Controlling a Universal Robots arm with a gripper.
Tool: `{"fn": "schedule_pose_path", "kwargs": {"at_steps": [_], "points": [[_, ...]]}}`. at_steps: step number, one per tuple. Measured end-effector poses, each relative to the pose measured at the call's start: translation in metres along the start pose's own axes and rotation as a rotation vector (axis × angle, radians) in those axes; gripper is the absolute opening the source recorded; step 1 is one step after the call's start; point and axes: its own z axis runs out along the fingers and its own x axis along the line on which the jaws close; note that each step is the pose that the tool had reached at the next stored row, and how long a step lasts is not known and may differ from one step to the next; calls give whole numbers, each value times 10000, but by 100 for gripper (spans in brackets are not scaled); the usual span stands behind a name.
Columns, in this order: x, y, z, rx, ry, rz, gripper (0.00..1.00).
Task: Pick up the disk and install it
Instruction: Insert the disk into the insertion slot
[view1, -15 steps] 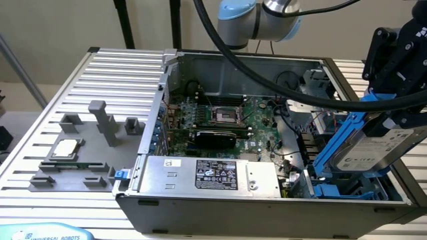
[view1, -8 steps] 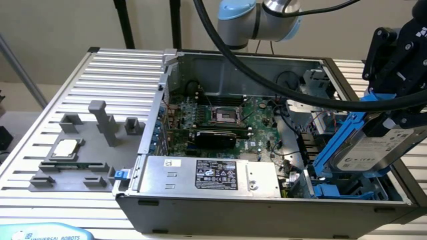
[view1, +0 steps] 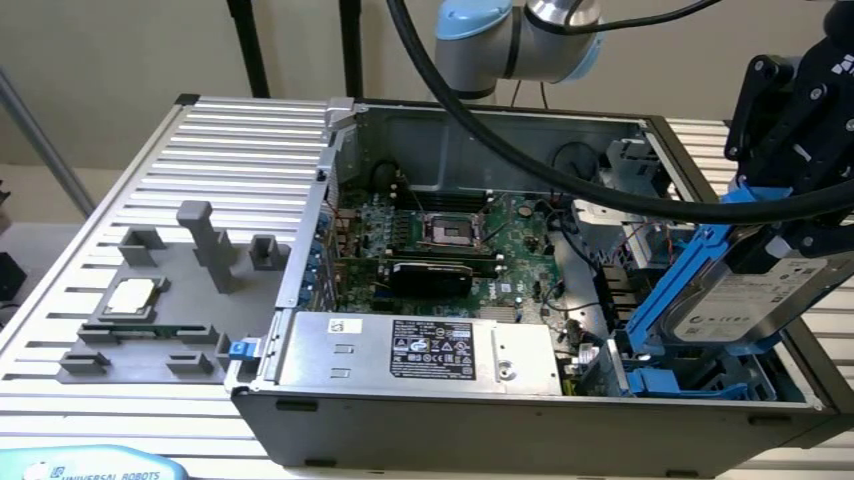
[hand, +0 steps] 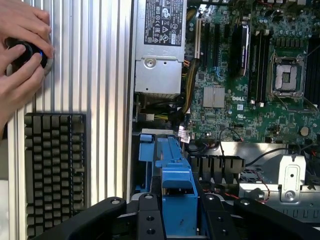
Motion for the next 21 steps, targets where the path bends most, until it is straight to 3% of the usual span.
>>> {"fn": "schedule_pose_path", "kwargs": {"at_steps": [10, 21], "points": [[2, -1, 65, -2, 87, 0, 33], [0, -3, 150, -4, 90, 1, 33]]}}
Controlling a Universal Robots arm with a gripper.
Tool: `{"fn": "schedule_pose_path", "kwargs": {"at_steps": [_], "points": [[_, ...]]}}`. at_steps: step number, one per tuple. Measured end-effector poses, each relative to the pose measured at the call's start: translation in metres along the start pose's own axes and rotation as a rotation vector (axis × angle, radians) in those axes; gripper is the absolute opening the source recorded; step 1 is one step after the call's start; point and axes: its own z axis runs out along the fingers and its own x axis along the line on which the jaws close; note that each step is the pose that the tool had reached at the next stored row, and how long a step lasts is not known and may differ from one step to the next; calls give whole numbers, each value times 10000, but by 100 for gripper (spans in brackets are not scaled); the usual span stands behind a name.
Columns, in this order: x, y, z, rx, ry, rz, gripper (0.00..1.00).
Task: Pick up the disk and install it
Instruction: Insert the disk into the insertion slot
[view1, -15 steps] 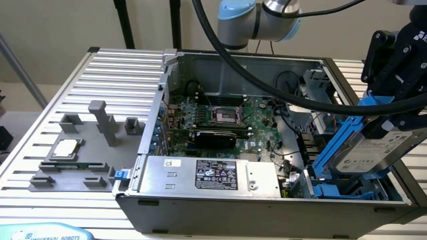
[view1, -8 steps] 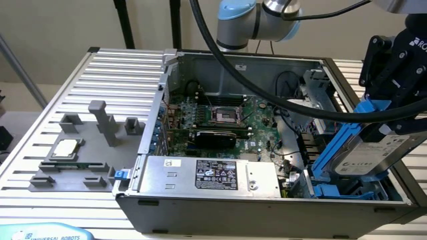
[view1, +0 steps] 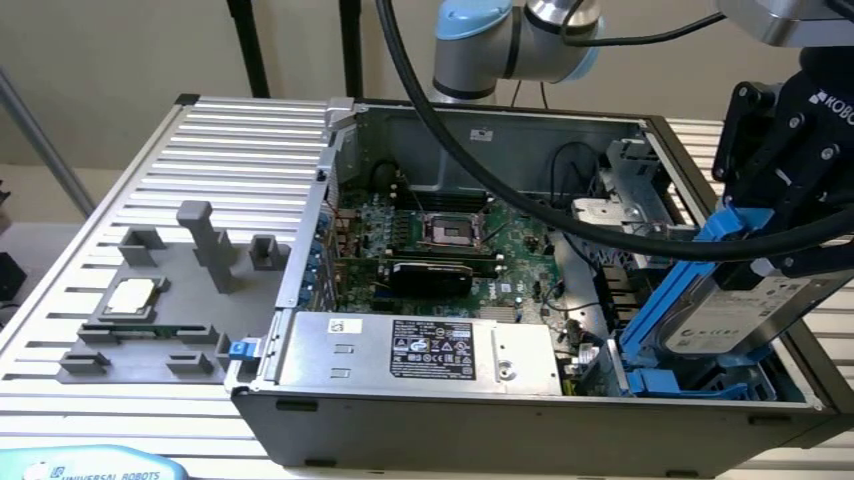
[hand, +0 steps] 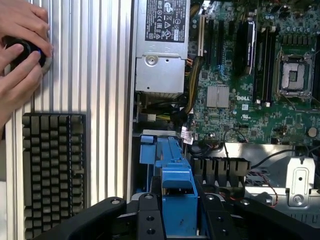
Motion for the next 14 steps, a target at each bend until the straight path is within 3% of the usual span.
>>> {"fn": "schedule_pose_path", "kwargs": {"at_steps": [14], "points": [[-34, -16, 95, -14, -1, 0, 33]]}}
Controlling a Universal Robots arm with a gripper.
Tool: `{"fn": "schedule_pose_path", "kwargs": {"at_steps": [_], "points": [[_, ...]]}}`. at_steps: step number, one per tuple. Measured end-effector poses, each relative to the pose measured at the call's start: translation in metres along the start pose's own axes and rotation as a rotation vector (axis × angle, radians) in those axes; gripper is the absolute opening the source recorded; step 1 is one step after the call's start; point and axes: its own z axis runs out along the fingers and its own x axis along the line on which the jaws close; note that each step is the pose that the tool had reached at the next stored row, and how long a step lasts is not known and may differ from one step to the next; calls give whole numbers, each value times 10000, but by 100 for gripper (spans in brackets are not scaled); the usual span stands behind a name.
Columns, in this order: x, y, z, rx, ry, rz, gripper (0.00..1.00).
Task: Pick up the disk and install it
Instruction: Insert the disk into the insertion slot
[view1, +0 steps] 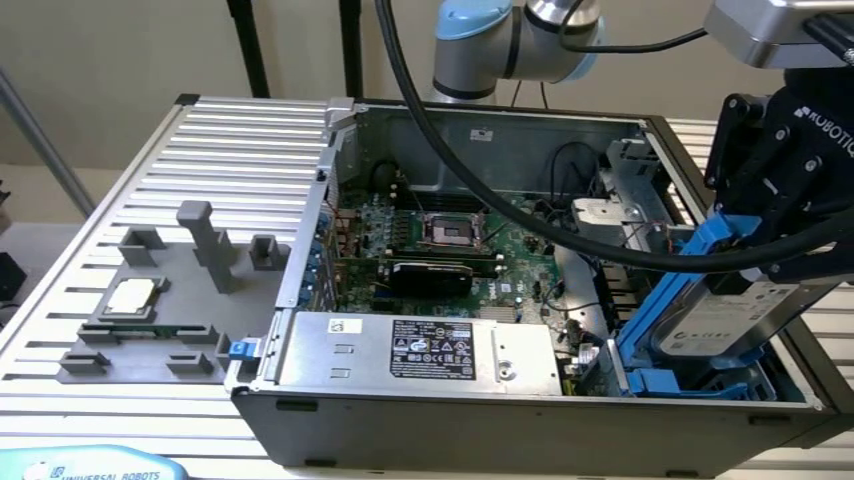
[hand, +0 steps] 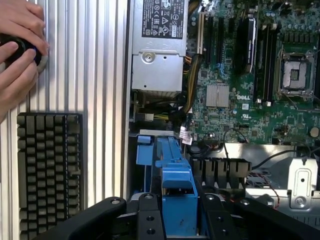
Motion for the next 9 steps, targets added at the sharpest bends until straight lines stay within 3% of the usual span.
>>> {"fn": "schedule_pose_path", "kwargs": {"at_steps": [9], "points": [[-13, -2, 49, -5, 1, 1, 33]]}}
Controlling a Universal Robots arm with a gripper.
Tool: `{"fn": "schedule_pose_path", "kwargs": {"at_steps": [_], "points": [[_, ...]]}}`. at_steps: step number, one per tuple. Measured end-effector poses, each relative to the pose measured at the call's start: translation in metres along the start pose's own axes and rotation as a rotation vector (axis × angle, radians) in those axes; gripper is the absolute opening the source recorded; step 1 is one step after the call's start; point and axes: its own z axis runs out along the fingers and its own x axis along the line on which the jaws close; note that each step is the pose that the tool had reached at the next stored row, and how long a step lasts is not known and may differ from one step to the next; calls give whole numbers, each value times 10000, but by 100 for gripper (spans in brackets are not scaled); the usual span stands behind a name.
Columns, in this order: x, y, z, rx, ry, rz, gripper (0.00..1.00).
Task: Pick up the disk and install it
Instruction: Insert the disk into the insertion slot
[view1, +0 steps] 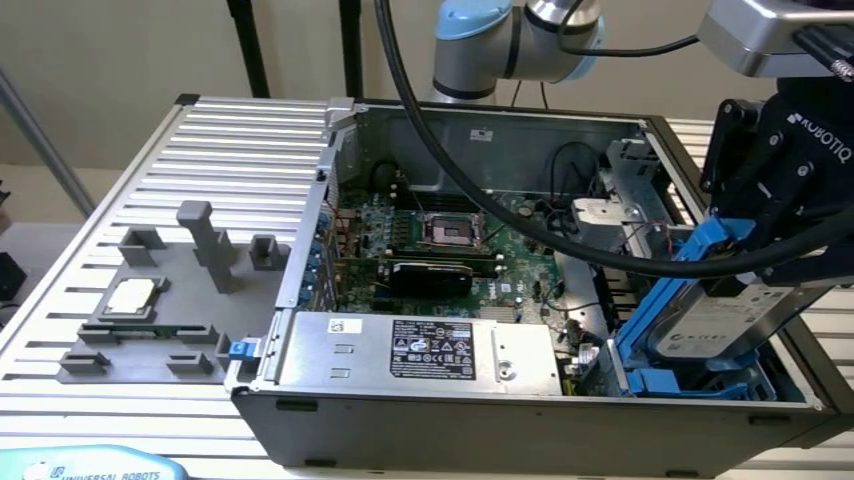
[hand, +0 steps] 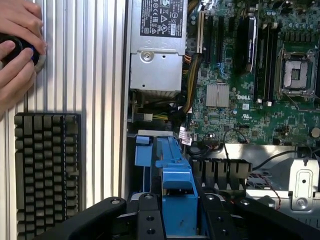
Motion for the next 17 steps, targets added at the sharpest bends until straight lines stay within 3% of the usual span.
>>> {"fn": "schedule_pose_path", "kwargs": {"at_steps": [17], "points": [[-3, -2, 42, 1, -2, -1, 33]]}}
